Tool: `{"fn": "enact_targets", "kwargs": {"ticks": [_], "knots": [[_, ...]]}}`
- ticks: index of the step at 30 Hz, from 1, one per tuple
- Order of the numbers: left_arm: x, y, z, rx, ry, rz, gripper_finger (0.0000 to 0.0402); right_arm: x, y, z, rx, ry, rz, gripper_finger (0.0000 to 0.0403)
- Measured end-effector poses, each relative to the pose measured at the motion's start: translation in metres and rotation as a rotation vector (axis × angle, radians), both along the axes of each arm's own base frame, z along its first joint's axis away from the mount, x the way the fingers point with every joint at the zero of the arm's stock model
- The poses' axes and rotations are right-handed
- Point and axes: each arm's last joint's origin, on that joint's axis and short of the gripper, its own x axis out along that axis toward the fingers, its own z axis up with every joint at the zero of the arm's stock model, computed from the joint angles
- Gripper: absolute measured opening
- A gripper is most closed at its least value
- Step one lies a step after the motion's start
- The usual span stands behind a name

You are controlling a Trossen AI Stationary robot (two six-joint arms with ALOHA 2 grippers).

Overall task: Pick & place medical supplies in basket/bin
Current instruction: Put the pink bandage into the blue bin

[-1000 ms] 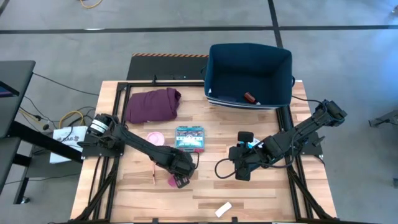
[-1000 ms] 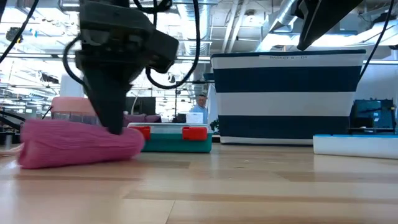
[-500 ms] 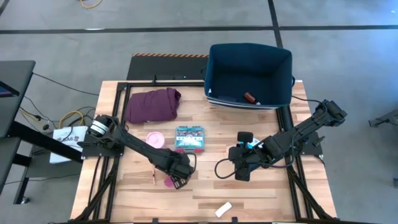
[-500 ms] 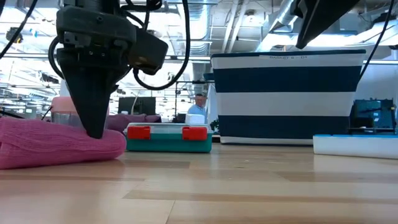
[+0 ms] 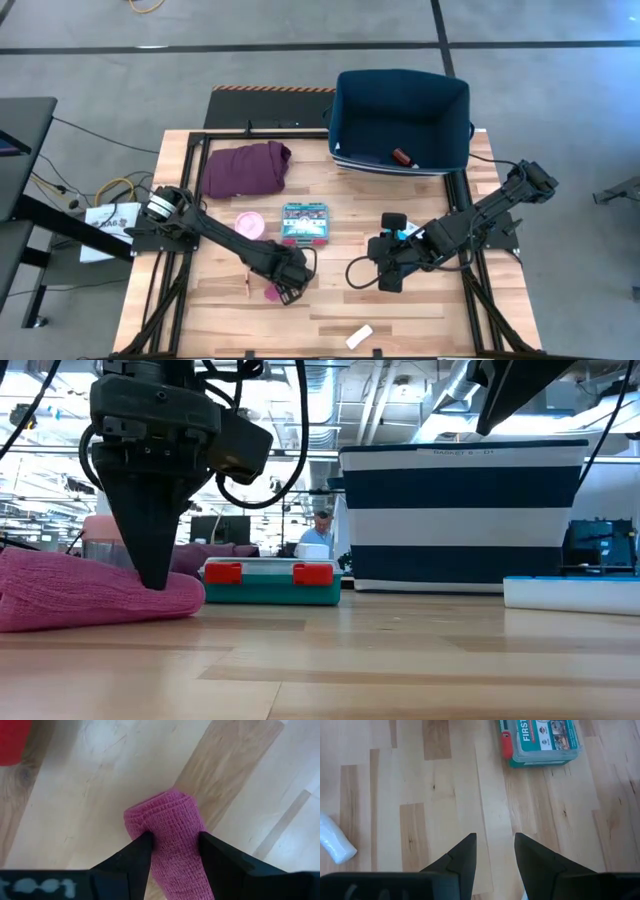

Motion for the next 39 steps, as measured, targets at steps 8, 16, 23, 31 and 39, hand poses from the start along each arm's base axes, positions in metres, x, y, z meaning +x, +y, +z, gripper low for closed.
{"fn": "enact_targets", "kwargs": {"ticks": [8, 16, 23, 31, 39], "knots": [[0.0, 0.005, 0.004, -0.008, -0.002, -0.068, 0.018, 0.0, 0.0, 0.0, -0.006, -0.002, 0.014, 0.0127], [0.002, 0.007, 0.004, -0.038, 0.004, -0.055, 0.019, 0.001, 0.0, 0.0, -0.005, -0.009, 0.02, 0.0127], [0.001, 0.004, 0.003, 0.031, -0.032, -0.022, 0.0149, 0.001, 0.001, 0.001, -0.003, -0.012, 0.02, 0.0127], [0.005, 0.002, 0.01, 0.009, -0.057, -0.052, 0.0019, 0.001, 0.001, 0.001, -0.003, -0.012, 0.02, 0.0127], [0.033, -0.001, 0.088, 0.127, -0.285, -0.173, 0.0001, 0.0, 0.003, 0.001, 0.001, -0.014, 0.022, 0.0127]]}}
